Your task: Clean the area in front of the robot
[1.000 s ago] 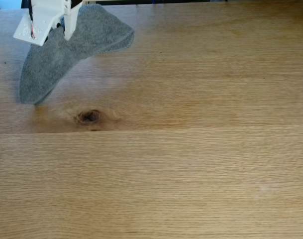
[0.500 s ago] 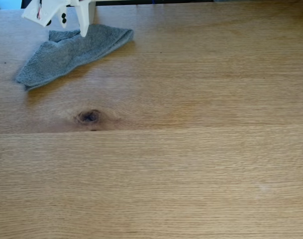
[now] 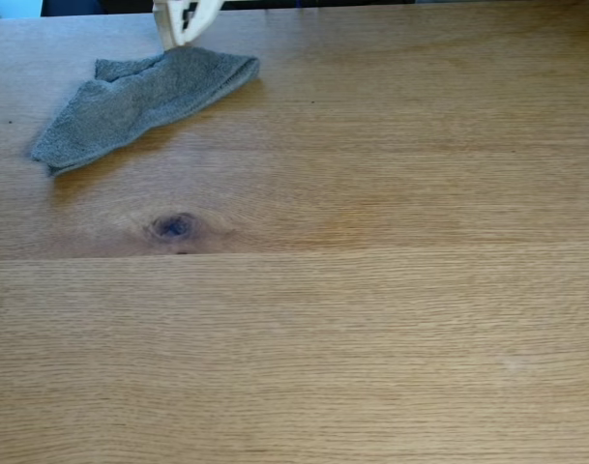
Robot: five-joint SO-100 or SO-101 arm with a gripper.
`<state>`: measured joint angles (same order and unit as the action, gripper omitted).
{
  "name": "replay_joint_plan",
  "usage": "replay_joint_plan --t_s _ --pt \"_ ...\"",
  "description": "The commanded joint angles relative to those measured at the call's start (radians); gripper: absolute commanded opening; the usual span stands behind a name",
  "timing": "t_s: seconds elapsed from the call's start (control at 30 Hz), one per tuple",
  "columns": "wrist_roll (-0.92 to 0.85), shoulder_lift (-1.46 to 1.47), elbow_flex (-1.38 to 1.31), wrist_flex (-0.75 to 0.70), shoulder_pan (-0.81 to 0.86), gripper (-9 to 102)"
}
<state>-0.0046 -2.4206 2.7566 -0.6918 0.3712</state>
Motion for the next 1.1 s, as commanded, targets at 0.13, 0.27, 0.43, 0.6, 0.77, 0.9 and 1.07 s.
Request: replay_joint_plan --t_s 0.13,0.27,0.43,0.6,0.77,0.9,1.07 --pt "0.202 -0.394 0.067 -0.110 -0.278 0" --pt "0.256 -0.595 0.133 -0.239 -0.365 0" --pt "0.293 -0.738 0.245 -0.394 -0.370 0" --pt "0.268 -0.841 0.374 -0.549 -0.367 0" --pt "0.137 -0.884 0.512 -0.609 -0.356 0" --pt "0.114 -0.884 0.620 -0.569 -0.327 0" --pt "0.114 -0.884 0.595 -0.571 -0.290 0"
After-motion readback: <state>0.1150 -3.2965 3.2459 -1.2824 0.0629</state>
